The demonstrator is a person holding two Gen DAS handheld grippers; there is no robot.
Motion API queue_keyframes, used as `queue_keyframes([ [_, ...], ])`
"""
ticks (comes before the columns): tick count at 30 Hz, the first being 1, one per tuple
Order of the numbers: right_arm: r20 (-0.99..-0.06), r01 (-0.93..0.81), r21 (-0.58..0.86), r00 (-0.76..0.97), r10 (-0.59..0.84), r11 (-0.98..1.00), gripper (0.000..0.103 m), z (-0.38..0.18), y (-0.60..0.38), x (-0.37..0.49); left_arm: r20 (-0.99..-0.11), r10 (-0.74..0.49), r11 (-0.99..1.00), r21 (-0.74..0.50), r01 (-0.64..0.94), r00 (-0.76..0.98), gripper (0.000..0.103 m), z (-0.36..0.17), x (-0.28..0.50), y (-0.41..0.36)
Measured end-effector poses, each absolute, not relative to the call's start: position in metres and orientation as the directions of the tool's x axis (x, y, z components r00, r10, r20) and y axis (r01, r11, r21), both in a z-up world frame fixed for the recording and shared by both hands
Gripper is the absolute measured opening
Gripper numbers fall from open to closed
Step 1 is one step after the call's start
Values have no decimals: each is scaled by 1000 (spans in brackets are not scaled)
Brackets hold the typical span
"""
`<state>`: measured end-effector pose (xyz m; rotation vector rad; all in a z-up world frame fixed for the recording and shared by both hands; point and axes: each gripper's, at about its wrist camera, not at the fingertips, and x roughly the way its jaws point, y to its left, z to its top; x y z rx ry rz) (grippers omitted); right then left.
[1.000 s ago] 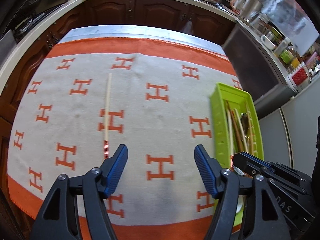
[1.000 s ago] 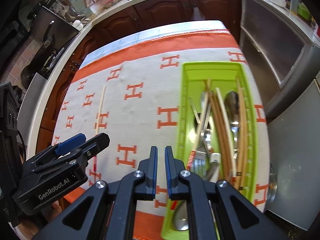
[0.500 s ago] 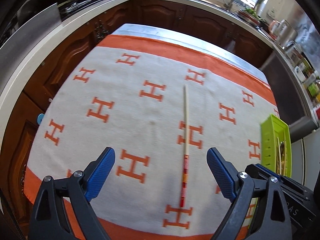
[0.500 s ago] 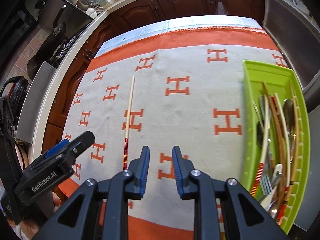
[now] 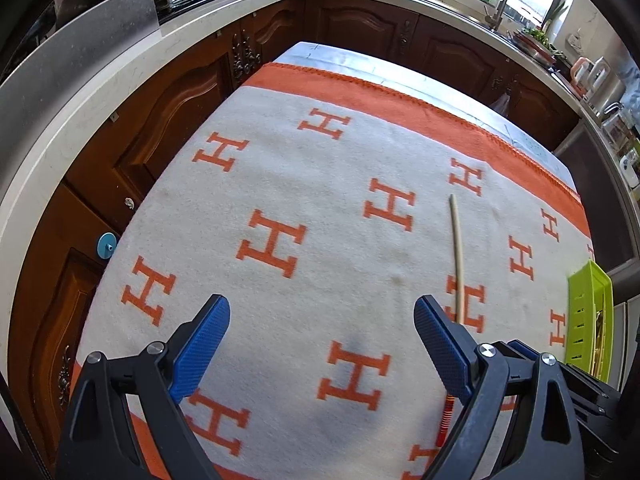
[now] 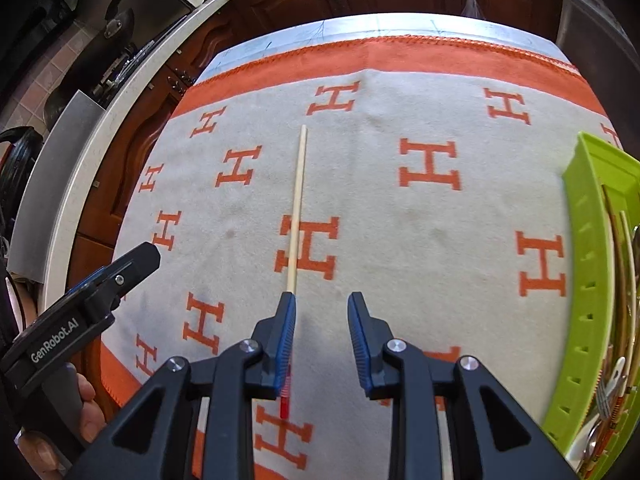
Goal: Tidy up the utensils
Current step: 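Close the right gripper on the last red-tipped chopstick, then carry the chopstick into the green tray and open the right gripper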
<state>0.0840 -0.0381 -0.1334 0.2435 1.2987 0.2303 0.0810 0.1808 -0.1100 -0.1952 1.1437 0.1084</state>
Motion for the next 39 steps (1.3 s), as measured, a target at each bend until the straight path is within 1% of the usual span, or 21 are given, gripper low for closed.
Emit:
queue_keyframes([
  [11, -935, -31, 257, 244, 257, 966, 27, -154, -13, 100, -926, -19, 975, -101, -200, 377, 92, -131, 100, 204],
  [19, -929, -119, 91, 347, 127, 989, 27, -154, 12, 91, -929, -30, 976, -107, -189, 368, 92, -138, 109, 207],
  [21, -922, -138, 50, 375, 99, 989, 27, -154, 17, 88, -931, -32, 977, -106, -187, 365, 92, -140, 110, 206],
  [22, -917, -139, 40, 389, 92, 989, 25, -154, 17, 87, -931, -32, 977, -106, -186, 364, 92, -140, 109, 206],
  [24, -910, -124, 36, 406, 84, 992, 14, -155, 14, 86, -931, -33, 977, -106, -184, 363, 92, -141, 109, 206],
  [25, -908, -116, 39, 411, 83, 993, 6, -155, 12, 87, -932, -32, 977, -105, -183, 362, 92, -141, 110, 205],
  [35, -899, -23, 176, 403, 170, 984, 5, -153, -10, 95, -930, -36, 982, -101, -161, 366, 92, -137, 100, 194],
  [39, -892, -4, 199, 414, 182, 980, 5, -142, -21, 89, -927, -45, 985, -104, -139, 373, 92, -130, 93, 183],
])
